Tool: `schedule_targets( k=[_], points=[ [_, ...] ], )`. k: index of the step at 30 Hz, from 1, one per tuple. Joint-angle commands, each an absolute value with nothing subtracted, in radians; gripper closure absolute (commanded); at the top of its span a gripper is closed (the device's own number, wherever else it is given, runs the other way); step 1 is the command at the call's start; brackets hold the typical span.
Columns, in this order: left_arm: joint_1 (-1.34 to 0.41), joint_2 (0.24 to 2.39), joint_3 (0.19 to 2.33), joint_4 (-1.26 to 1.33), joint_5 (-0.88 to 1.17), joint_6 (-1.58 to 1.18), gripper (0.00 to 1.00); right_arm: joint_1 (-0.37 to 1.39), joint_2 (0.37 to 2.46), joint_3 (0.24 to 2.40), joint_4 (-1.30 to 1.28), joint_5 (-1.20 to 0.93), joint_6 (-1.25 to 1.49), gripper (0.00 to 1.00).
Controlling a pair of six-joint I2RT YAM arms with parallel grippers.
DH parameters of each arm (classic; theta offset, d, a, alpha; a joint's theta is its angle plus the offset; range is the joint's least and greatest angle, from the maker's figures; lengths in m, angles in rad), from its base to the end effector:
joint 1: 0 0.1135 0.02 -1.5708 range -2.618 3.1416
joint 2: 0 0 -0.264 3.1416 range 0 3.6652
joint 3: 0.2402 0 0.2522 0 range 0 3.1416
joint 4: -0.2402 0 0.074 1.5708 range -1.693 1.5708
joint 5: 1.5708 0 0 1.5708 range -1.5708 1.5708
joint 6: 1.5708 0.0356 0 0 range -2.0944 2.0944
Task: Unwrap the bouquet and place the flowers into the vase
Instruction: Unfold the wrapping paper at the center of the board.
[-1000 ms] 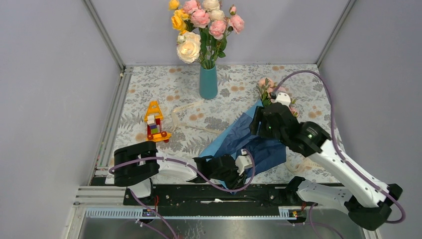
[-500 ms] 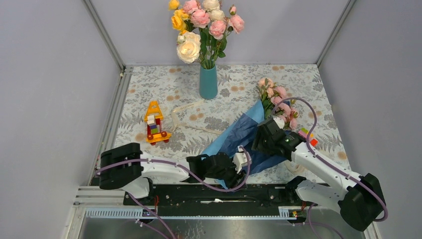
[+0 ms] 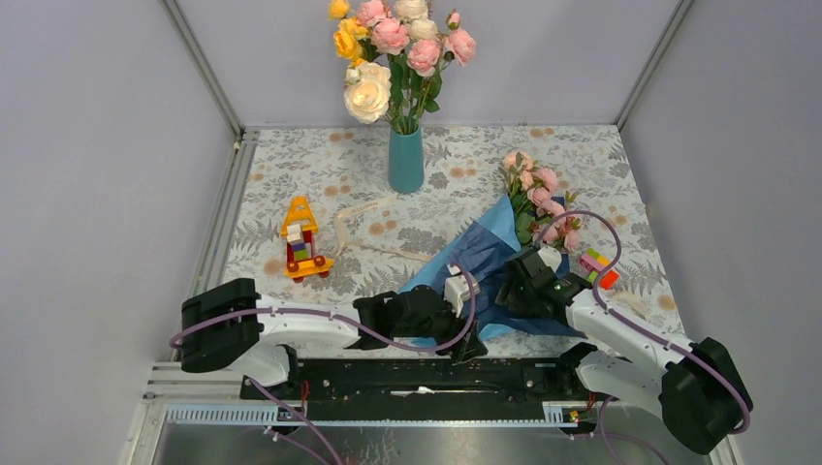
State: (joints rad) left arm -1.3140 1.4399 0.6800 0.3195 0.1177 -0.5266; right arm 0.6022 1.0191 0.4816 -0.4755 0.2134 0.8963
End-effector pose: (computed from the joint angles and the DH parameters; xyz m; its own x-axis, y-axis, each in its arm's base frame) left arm 0.0730 -0.2945 0.2034 -0.5899 0.2813 -0.7569 0.7993 0.3365 -0.4979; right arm 0.1529 0.0959 0.1722 -0.7969 0.3785 -0.4709 0.2580 0.9180 0.3012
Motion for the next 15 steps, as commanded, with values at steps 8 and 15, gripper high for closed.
schedule_targets(
  k=[8,15],
  points=[
    [-1.278,1.329,0.599,0.494,0.291,-0.580,0.14,0.577,1.075,0.457,-0.404,0.278,0.914,0.36],
    [-1.267,1.205,0.592,0.412,0.358,-0.549,0.12,0.561,1.114,0.472,-0.392,0.281,0.900,0.35]
  ],
)
